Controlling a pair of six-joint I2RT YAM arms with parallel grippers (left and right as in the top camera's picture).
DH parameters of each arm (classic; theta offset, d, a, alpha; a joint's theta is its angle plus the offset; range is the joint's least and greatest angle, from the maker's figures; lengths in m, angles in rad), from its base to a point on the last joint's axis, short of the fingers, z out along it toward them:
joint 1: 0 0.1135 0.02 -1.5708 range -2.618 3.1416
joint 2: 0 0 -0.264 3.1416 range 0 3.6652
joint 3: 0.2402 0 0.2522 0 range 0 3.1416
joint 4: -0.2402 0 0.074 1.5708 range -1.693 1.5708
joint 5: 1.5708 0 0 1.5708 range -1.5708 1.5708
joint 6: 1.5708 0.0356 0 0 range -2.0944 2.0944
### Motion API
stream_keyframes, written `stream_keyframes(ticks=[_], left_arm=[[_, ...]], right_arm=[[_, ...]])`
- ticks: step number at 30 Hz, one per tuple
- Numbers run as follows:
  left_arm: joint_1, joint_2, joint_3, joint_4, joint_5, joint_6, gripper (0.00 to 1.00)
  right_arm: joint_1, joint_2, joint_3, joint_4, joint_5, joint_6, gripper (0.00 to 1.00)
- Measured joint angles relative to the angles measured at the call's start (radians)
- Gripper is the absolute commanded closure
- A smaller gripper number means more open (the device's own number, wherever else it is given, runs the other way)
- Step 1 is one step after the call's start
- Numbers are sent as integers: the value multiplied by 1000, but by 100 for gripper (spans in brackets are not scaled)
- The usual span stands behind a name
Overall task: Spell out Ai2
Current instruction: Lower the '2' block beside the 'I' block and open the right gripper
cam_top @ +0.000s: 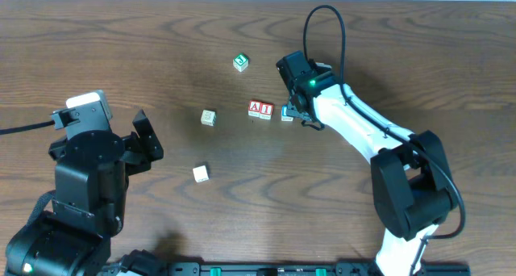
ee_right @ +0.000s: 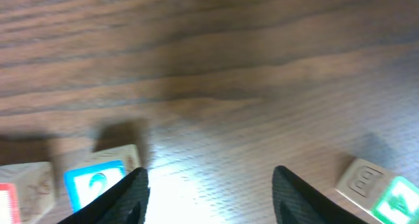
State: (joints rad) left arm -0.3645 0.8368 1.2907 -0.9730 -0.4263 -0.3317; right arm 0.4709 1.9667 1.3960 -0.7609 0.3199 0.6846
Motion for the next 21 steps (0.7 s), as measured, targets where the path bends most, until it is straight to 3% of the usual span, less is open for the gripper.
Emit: stream_keyframes(ticks=[2, 5, 21], left_arm=[[0, 0, 0, 0, 0, 0, 4], [0, 0, 0, 0, 0, 0, 5], [0, 0, 0, 0, 0, 0, 4]], right_arm=[[-4, 0, 0, -14, 8, 1, 47], [-8, 0, -1, -20, 14, 6, 58], [-9, 22, -24, 37, -30, 24, 57]])
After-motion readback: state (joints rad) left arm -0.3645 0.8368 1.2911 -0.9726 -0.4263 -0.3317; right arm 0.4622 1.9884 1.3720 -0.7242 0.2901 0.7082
